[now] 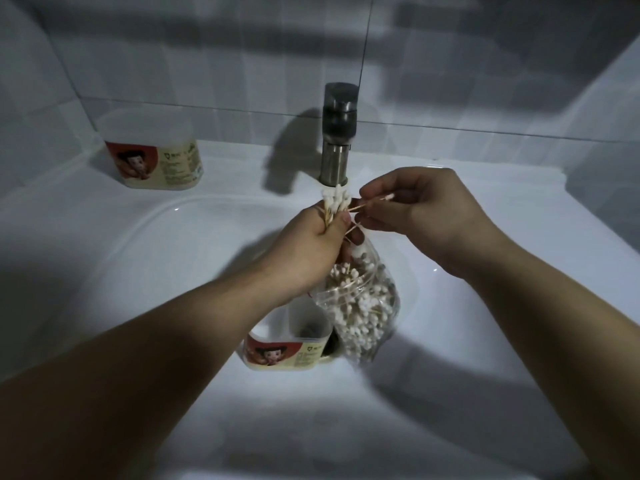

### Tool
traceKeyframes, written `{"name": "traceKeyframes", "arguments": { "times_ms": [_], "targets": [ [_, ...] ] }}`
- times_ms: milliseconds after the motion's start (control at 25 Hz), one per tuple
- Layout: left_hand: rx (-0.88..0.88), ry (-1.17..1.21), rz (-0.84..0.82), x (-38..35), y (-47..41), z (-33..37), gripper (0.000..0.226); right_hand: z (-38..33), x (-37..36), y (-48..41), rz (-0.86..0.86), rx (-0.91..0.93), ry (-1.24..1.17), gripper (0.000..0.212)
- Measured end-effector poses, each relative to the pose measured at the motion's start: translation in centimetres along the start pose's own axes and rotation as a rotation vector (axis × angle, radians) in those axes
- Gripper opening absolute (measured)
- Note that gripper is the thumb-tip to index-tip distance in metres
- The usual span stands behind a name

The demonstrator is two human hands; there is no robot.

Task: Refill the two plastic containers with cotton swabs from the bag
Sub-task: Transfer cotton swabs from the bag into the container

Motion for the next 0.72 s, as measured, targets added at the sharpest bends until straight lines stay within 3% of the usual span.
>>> {"name": "traceKeyframes", "arguments": {
  "times_ms": [280,480,720],
  "targets": [
    [0.061,0.141,0.062,0.4,-0.4,0.0,0.028,0.1,0.9,-0.5,0.196,0.058,0.045,0.016],
    [0.050,0.203,0.073,0.2,-0.2,0.1,0.026,0.6,0.2,-0.1,-0.003,0.066,0.351,0.024],
    [0.021,0.211,0.031,0.2,-0.1,0.3,0.030,0.4,-0.2,0.1,-0.065,0.051,0.089,0.013]
  ]
}}
Point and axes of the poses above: each hand's wrist, its own y-axis away from the middle knuckle, its own x-axis out of the back of the hand, z = x × y, the point moved 2 cm from there along -y, towards the middle knuckle, and after that the axes turned 4 degrees about -z, right-handed, at the moved point
